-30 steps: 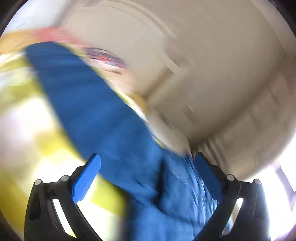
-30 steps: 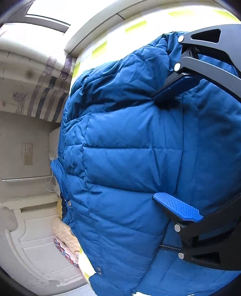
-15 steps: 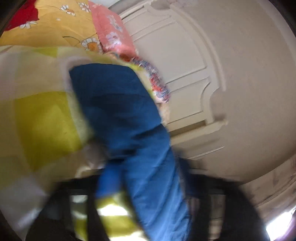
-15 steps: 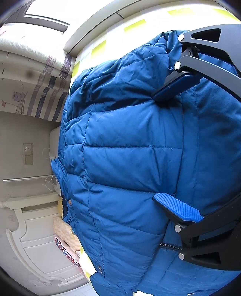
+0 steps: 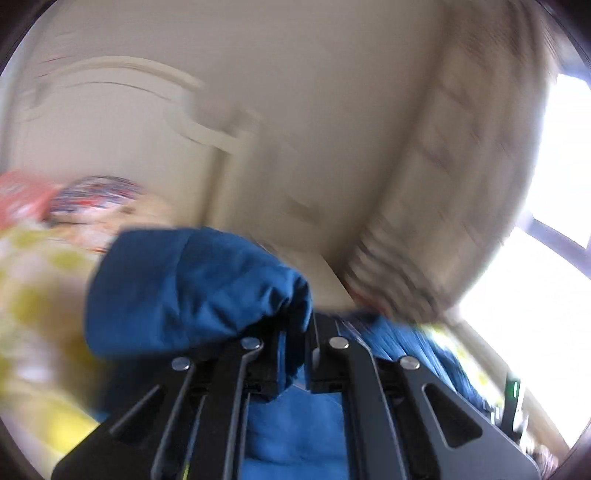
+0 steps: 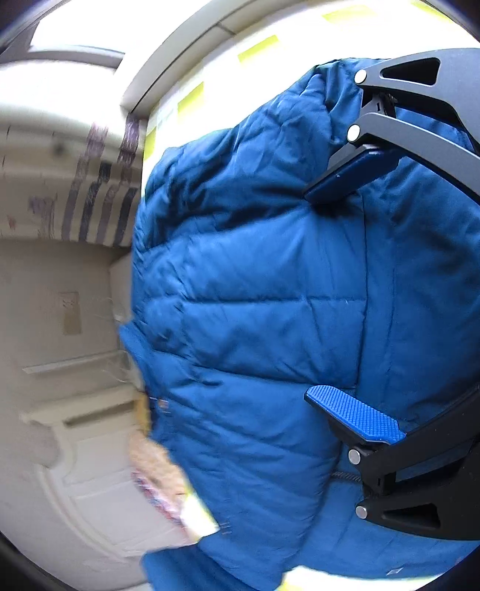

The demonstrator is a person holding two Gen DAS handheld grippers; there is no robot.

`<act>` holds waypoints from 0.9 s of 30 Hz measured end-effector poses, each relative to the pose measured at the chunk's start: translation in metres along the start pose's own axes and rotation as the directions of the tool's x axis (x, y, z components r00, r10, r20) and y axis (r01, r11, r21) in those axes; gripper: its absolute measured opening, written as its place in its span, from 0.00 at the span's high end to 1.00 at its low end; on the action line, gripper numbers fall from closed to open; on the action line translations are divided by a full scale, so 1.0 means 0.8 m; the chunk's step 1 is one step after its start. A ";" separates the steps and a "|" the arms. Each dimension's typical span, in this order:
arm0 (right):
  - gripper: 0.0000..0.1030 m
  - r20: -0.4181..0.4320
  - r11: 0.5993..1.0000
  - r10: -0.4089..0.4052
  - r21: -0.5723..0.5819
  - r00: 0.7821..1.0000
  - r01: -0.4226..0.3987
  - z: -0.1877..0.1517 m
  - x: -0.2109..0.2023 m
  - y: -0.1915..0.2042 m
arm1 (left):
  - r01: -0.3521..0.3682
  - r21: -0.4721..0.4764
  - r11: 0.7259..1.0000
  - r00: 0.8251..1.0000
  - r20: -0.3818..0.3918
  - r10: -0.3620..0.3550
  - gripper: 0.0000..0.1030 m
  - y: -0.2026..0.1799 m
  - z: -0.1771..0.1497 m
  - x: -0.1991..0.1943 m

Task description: Fold large clothes

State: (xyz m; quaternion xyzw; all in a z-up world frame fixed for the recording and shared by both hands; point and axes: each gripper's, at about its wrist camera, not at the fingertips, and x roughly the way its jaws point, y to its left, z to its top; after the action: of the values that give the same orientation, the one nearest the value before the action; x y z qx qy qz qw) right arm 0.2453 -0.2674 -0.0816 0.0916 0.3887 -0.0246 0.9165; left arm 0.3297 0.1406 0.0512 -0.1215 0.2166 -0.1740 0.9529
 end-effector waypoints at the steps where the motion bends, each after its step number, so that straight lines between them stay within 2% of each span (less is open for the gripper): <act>1: 0.09 0.026 0.999 0.013 0.046 1.000 -0.014 0.000 -0.005 -0.009 | 0.012 0.049 0.999 0.999 -0.049 -0.010 0.87 -0.035 -0.019 0.024; 2: 0.09 0.055 0.995 0.015 0.099 0.998 -0.020 0.000 -0.011 -0.020 | 0.019 0.084 0.996 0.996 -0.087 -0.011 0.74 -0.056 -0.033 0.041; 3: 0.09 0.077 0.988 0.018 0.149 0.997 -0.030 0.000 -0.015 -0.032 | 0.044 0.137 0.990 0.983 -0.180 -0.019 0.52 -0.091 -0.062 0.076; 4: 0.09 0.089 0.982 0.030 0.181 0.996 -0.046 0.000 -0.017 -0.040 | 0.061 0.162 0.985 0.967 -0.254 -0.019 0.38 -0.110 -0.082 0.100; 5: 0.09 0.103 0.973 0.047 0.219 0.994 -0.069 -0.001 -0.019 -0.050 | 0.065 0.213 0.975 0.939 -0.344 0.012 0.13 -0.134 -0.109 0.129; 6: 0.09 0.109 0.968 0.051 0.239 0.993 -0.076 -0.001 -0.020 -0.055 | 0.047 0.300 0.953 0.918 -0.389 0.077 0.04 -0.155 -0.139 0.146; 7: 0.09 0.115 0.962 0.063 0.259 0.991 -0.091 -0.002 -0.020 -0.060 | 0.018 0.384 0.923 0.909 -0.391 0.145 0.03 -0.169 -0.160 0.156; 8: 0.09 0.117 0.959 0.069 0.265 0.991 -0.098 -0.002 -0.020 -0.062 | -0.032 0.532 0.846 0.891 -0.369 0.265 0.02 -0.191 -0.187 0.167; 9: 0.09 0.118 0.959 0.068 0.264 0.991 -0.097 -0.002 -0.020 -0.062 | -0.035 0.571 0.820 0.894 -0.349 0.281 0.02 -0.199 -0.192 0.163; 10: 0.09 0.118 0.961 0.066 0.259 0.991 -0.095 -0.001 -0.021 -0.061 | -0.016 0.578 0.816 0.900 -0.347 0.263 0.02 -0.203 -0.189 0.158; 11: 0.09 0.121 0.963 0.064 0.253 0.991 -0.093 -0.001 -0.022 -0.061 | 0.015 0.567 0.824 0.897 -0.372 0.239 0.02 -0.205 -0.184 0.155; 12: 0.09 0.120 0.963 0.064 0.252 0.991 -0.093 -0.001 -0.022 -0.062 | 0.046 0.533 0.845 0.890 -0.406 0.208 0.04 -0.203 -0.173 0.146; 13: 0.09 0.118 0.963 0.069 0.253 0.991 -0.097 -0.001 -0.021 -0.062 | 0.052 0.516 0.855 0.895 -0.405 0.189 0.05 -0.205 -0.167 0.135; 14: 0.09 0.117 0.961 0.072 0.257 0.991 -0.100 -0.001 -0.021 -0.062 | 0.061 0.490 0.870 0.908 -0.389 0.155 0.06 -0.200 -0.156 0.118; 15: 0.09 0.119 0.960 0.075 0.260 0.990 -0.104 -0.002 -0.021 -0.062 | 0.081 0.449 0.890 0.930 -0.355 0.095 0.06 -0.204 -0.146 0.089; 17: 0.09 0.121 0.958 0.081 0.264 0.989 -0.110 -0.003 -0.022 -0.063 | 0.098 0.378 0.921 0.970 -0.244 -0.003 0.06 -0.198 -0.121 0.029; 19: 0.09 0.118 0.959 0.079 0.261 0.990 -0.108 -0.003 -0.022 -0.063 | 0.059 0.312 0.948 0.989 -0.145 -0.014 0.02 -0.187 -0.109 -0.010; 20: 0.09 0.117 0.960 0.077 0.258 0.990 -0.105 -0.003 -0.022 -0.062 | 0.009 0.246 0.969 0.997 -0.079 0.011 0.02 -0.167 -0.101 -0.034; 22: 0.09 0.115 0.963 0.074 0.252 0.991 -0.101 -0.004 -0.022 -0.060 | -0.074 0.135 0.988 0.996 -0.035 0.079 0.02 -0.130 -0.098 -0.055; 23: 0.09 0.114 0.963 0.072 0.249 0.991 -0.099 -0.004 -0.022 -0.060 | -0.142 0.052 0.988 0.989 -0.044 0.145 0.02 -0.101 -0.101 -0.063; 25: 0.09 0.115 0.967 0.070 0.235 0.991 -0.096 -0.004 -0.022 -0.057 | -0.266 -0.051 0.963 0.960 -0.106 0.259 0.03 -0.054 -0.114 -0.061; 26: 0.09 0.116 0.971 0.076 0.216 0.990 -0.100 -0.004 -0.023 -0.053 | -0.324 -0.090 0.942 0.939 -0.150 0.309 0.04 -0.031 -0.122 -0.058; 27: 0.09 0.114 0.974 0.077 0.202 0.990 -0.099 -0.004 -0.023 -0.048 | -0.357 -0.108 0.928 0.924 -0.184 0.334 0.04 -0.019 -0.130 -0.049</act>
State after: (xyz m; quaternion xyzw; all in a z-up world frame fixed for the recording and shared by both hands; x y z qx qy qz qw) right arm 0.2259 -0.3046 -0.0766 0.2021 0.3305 -0.0288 0.9214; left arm 0.2447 0.1259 -0.0209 -0.1329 0.3230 0.0032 0.9370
